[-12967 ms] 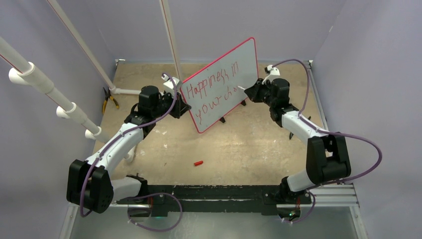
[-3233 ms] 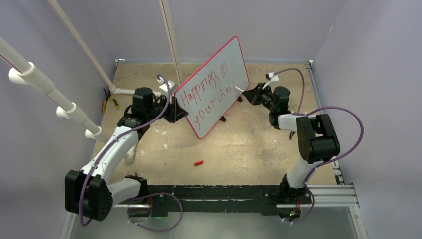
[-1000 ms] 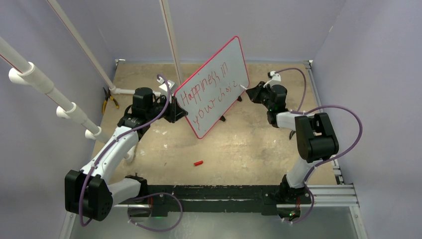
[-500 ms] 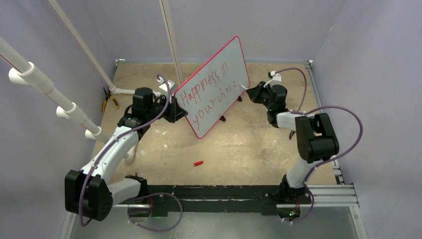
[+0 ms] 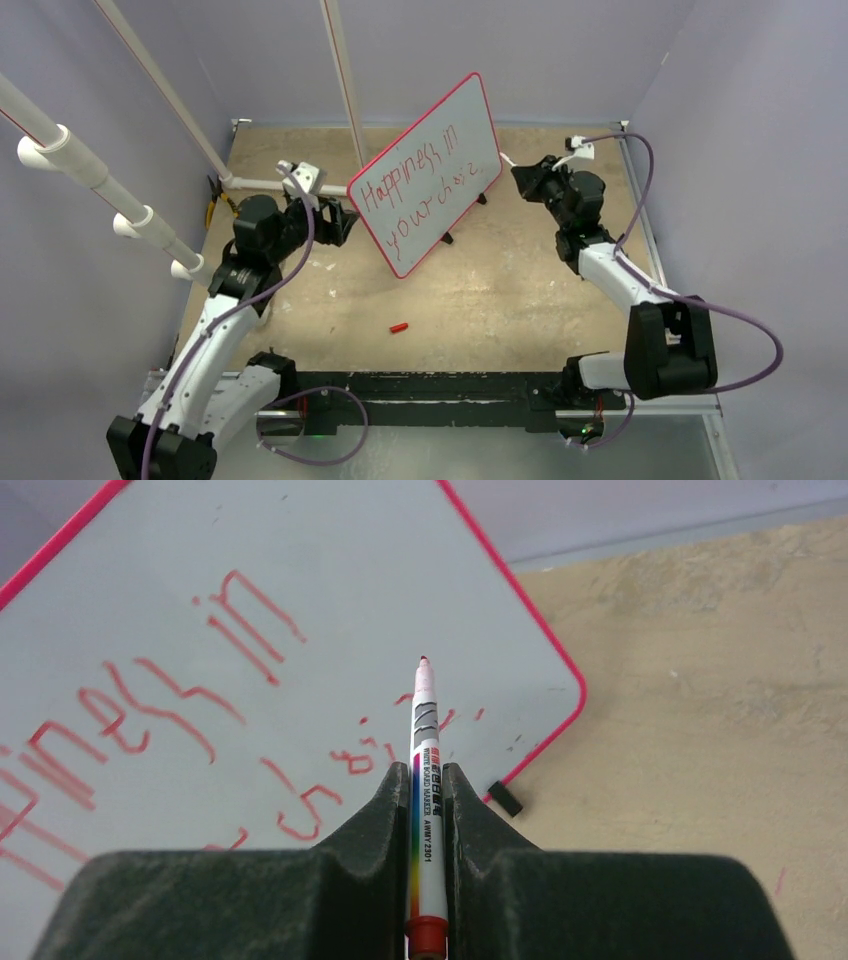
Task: Write a sentence on the whiteboard
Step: Write a sentence on the whiteboard, then pass from the right arm to the left
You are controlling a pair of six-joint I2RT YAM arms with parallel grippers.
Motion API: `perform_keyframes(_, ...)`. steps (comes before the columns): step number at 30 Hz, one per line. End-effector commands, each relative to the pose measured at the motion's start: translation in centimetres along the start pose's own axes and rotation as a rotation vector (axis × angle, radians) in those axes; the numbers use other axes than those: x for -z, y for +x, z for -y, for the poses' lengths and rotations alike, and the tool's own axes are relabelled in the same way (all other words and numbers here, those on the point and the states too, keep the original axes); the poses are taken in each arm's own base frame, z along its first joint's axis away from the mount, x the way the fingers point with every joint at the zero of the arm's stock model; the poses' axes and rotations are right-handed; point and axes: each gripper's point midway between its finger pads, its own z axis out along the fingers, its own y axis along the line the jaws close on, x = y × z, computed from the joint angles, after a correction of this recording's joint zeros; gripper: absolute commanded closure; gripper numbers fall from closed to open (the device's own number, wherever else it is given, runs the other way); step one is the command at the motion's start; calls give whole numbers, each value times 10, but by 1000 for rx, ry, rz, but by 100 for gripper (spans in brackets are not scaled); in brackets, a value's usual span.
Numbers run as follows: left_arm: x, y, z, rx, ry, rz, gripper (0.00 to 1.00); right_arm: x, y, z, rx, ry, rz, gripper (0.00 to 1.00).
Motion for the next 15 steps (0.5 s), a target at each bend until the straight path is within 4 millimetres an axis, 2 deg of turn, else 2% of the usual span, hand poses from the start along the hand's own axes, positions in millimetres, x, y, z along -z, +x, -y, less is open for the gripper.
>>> perform_keyframes(1, 29, -30, -31, -67, -222, 148, 35, 21, -1, -35, 56, -147, -107, 100)
perform_keyframes(3, 39, -42, -30, -94, -249, 199, 38, 32, 4, -47, 71, -199, -172, 100)
perform_keyframes(6, 44, -57, -8, -153, -192, 227, 38, 52, 11, -61, 89, -259, -255, 100)
perform_keyframes(11, 34, -67, 39, -244, -32, 159, 41, 87, 37, -96, 125, -378, -368, 100)
perform_keyframes(15, 25, -68, 89, -274, 162, 138, 42, 108, 56, -117, 145, -455, -457, 100)
